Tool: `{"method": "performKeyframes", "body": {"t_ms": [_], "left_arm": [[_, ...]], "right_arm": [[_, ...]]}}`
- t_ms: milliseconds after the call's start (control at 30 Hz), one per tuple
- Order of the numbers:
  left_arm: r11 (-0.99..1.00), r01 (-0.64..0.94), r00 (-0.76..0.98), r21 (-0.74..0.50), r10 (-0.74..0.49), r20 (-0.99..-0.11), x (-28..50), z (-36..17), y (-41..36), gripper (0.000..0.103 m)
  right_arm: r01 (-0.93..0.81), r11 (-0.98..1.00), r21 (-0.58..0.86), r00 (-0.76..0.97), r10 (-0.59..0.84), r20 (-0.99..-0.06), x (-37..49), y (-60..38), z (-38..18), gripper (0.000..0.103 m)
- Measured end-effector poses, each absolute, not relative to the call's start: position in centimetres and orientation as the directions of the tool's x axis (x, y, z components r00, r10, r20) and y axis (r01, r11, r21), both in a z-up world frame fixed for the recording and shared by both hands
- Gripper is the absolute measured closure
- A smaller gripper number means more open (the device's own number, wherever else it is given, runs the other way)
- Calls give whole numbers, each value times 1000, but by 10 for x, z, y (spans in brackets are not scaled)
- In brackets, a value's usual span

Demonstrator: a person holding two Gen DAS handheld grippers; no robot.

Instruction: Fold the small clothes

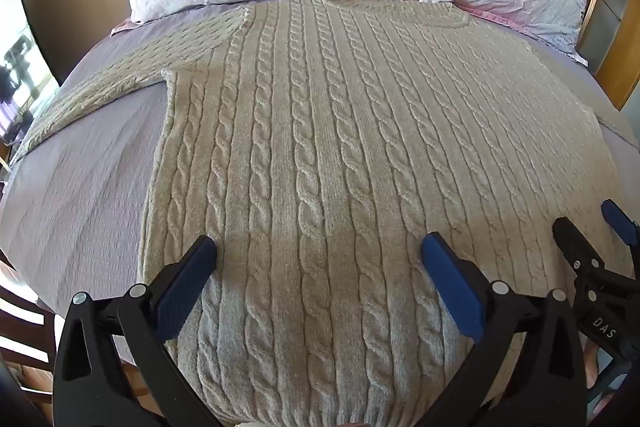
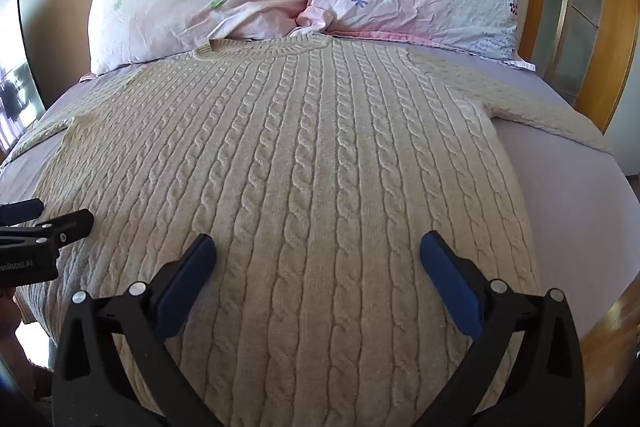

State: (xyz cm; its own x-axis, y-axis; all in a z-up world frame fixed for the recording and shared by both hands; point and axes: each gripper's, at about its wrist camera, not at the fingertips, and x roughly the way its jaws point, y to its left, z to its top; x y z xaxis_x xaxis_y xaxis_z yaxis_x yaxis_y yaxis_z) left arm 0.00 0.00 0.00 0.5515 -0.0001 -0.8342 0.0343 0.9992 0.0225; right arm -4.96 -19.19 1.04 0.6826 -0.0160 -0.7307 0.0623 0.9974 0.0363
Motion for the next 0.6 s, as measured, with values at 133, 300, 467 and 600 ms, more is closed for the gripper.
{"method": "performKeyframes", "body": {"t_ms": [133,300,467,600], "left_arm": [[999,35,554,23,0,-832,0,0,0,1],[999,34,556,23,0,-831,0,0,0,1],[999,34,557,23,0,-830,0,0,0,1],[999,34,558,23,0,-830,0,0,0,1]], "right_arm": [[63,997,36,682,-17,-731,-49,-192,11,2],[62,997,36,682,-16,-731,-50,-192,10,2],[62,997,36,683,-16,-730,-50,-193,10,2],[63,997,36,683,-17,-730,-50,-193,10,2]]}}
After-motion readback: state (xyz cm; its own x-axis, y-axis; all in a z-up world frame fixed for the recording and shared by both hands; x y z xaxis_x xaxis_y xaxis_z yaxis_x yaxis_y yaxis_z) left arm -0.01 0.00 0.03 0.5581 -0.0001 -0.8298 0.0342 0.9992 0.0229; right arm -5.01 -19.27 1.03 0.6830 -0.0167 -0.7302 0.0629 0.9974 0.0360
